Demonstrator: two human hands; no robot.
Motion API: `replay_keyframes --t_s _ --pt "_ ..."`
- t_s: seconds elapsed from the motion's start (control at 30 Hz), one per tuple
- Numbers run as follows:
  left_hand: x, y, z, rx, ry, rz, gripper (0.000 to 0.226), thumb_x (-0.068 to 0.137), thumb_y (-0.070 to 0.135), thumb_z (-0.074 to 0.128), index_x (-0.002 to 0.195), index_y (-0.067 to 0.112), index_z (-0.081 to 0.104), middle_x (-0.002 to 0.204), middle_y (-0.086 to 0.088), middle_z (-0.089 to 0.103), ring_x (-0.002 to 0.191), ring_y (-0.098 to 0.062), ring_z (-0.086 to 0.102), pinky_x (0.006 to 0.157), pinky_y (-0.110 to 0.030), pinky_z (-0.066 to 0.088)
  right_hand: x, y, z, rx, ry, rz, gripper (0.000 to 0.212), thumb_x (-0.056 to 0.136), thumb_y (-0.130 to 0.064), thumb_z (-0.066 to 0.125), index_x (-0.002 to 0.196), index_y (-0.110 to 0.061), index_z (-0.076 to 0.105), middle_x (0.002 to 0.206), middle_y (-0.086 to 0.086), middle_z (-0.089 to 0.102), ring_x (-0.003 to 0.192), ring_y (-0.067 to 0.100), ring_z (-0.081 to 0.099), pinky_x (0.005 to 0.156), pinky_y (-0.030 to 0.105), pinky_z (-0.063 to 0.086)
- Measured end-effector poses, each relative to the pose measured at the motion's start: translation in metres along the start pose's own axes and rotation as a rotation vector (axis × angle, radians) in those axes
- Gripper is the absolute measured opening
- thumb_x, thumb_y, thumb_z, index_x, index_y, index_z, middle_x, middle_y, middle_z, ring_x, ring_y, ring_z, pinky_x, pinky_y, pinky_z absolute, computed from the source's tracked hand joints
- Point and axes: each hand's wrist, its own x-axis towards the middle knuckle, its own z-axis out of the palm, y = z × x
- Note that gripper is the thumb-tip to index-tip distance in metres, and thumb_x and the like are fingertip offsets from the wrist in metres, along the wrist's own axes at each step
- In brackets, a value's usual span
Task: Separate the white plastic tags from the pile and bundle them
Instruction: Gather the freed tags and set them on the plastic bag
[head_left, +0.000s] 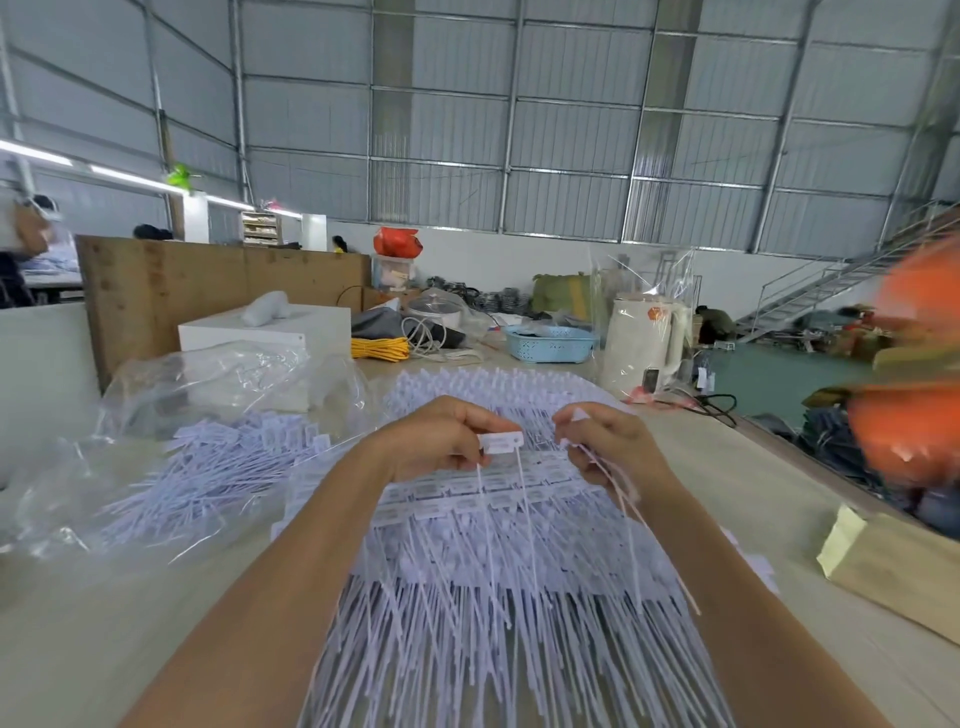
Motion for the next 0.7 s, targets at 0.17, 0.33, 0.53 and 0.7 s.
replay_keyframes --t_s 0.17,0.33,0.53,0.7 --pt "0.004 -0.005 -0.002 0.107 0.011 0.033 0.041 0.084 -0.016 0.057 0.12 0.002 0.062 0.12 -0.002 0.061 0.102 -0.012 0.063 0.076 -0.017 0.053 -0.001 -0.002 0.018 -0.448 0.033 -0.135 0.008 0.083 -0.019 0.07 0.081 -0.026 0.072 0.061 -0.018 0.061 0.043 -0.002 0.048 0.042 0.012 0.034" --pt "0.006 -0.005 0.0 0.026 0.036 0.032 0.018 0.083 -0.013 0.06 0.089 0.002 0.067 0.086 -0.011 0.071 0.075 -0.013 0.07 0.068 -0.017 0.054 0.0 0.006 0.028 -0.843 -0.089 -0.312 0.038 0.068 -0.024 0.083 0.103 -0.019 0.072 0.097 -0.005 0.066 0.087 0.007 0.056 0.076 0.006 0.038" --pt "0.006 -0.001 0.007 -0.194 0.059 -0.021 0.005 0.083 -0.007 0.064 0.082 -0.005 0.069 0.076 -0.014 0.073 0.07 -0.014 0.071 0.06 -0.014 0.053 -0.002 0.013 0.034 -1.094 -0.04 -0.558 0.018 0.085 -0.018 0.067 0.096 -0.005 0.07 0.092 0.014 0.062 0.08 0.031 0.061 0.07 0.034 0.047" --pt "0.005 0.0 0.009 -0.074 0.202 -0.036 0.008 0.085 -0.003 0.064 0.077 0.0 0.064 0.061 -0.01 0.066 0.043 -0.006 0.057 0.043 -0.013 0.044 -0.005 0.01 0.033 -1.108 0.002 -0.646 0.017 0.084 -0.013 0.07 0.086 0.004 0.069 0.086 0.019 0.056 0.062 0.032 0.057 0.056 0.036 0.049"
